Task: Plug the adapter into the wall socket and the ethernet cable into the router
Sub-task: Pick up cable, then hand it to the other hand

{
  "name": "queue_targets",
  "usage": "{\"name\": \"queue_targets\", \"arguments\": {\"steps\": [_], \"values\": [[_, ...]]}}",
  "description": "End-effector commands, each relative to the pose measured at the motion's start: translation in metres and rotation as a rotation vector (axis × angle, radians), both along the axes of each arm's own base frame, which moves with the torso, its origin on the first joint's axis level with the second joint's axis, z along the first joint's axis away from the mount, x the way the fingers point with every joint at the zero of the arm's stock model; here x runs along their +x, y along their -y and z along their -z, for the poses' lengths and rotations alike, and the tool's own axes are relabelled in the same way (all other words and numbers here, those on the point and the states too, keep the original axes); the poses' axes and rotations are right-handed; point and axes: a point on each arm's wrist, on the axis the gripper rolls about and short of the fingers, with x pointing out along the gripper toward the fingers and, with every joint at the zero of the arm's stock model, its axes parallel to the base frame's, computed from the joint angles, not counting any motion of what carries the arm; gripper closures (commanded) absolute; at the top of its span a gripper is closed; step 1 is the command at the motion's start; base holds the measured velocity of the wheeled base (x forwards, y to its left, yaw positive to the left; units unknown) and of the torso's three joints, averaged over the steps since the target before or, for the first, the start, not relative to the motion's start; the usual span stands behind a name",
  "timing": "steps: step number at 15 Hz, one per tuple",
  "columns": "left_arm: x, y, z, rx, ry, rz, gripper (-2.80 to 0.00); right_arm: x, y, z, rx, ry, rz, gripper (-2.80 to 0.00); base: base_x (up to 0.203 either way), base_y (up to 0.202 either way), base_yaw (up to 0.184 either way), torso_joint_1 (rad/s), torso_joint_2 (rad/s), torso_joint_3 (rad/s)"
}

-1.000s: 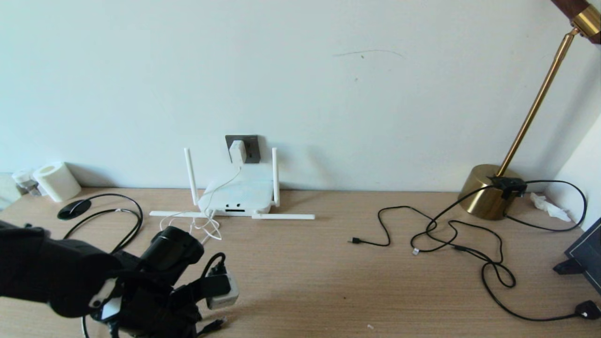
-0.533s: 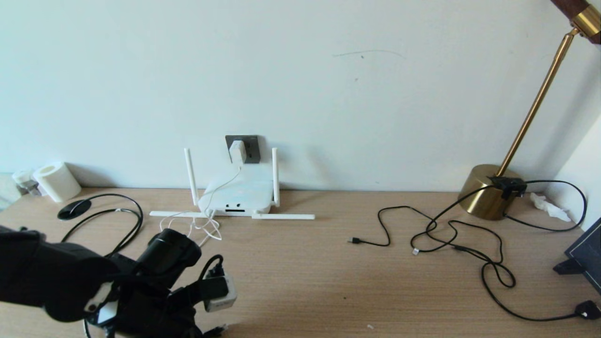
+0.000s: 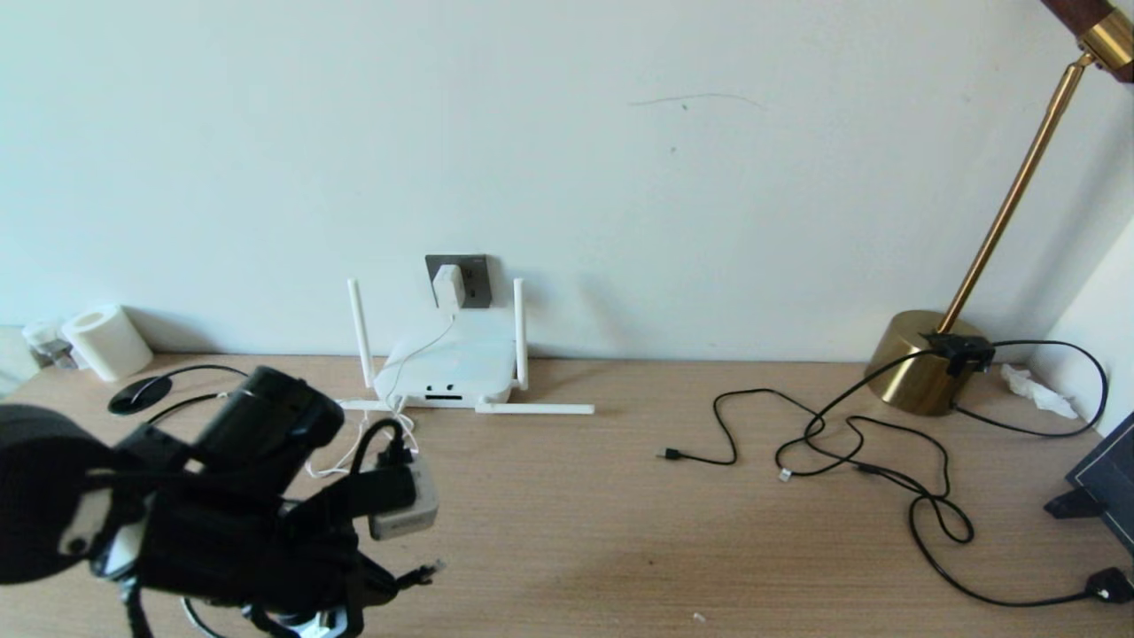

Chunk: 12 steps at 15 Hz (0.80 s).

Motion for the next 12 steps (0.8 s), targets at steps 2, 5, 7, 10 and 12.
{"name": "queue_targets", "arguments": {"steps": [2, 5, 7, 10, 12], "values": [[-0.02, 0.006, -0.062, -0.091, 0.105, 0.085, 0.0, 0.0, 0.0, 0.0, 0.0, -0.001, 0.0, 0.0, 0.0, 0.0, 0.0, 0.0, 0.0, 0.0], [-0.034, 0.037, -0.102, -0.184, 0.175, 0.268, 0.0, 0.0, 0.0, 0.0, 0.0, -0.001, 0.0, 0.0, 0.0, 0.0, 0.0, 0.0, 0.0, 0.0], [-0.038, 0.05, -0.111, -0.174, 0.213, 0.307, 0.0, 0.0, 0.0, 0.0, 0.0, -0.001, 0.0, 0.0, 0.0, 0.0, 0.0, 0.0, 0.0, 0.0], [-0.047, 0.054, -0.1, -0.148, 0.198, 0.334, 0.0, 0.0, 0.0, 0.0, 0.0, -0.001, 0.0, 0.0, 0.0, 0.0, 0.0, 0.0, 0.0, 0.0], [-0.05, 0.054, -0.096, -0.16, 0.218, 0.343, 0.0, -0.001, 0.0, -0.004, -0.005, 0.015, 0.001, 0.0, 0.0, 0.0, 0.0, 0.0, 0.0, 0.0]]}}
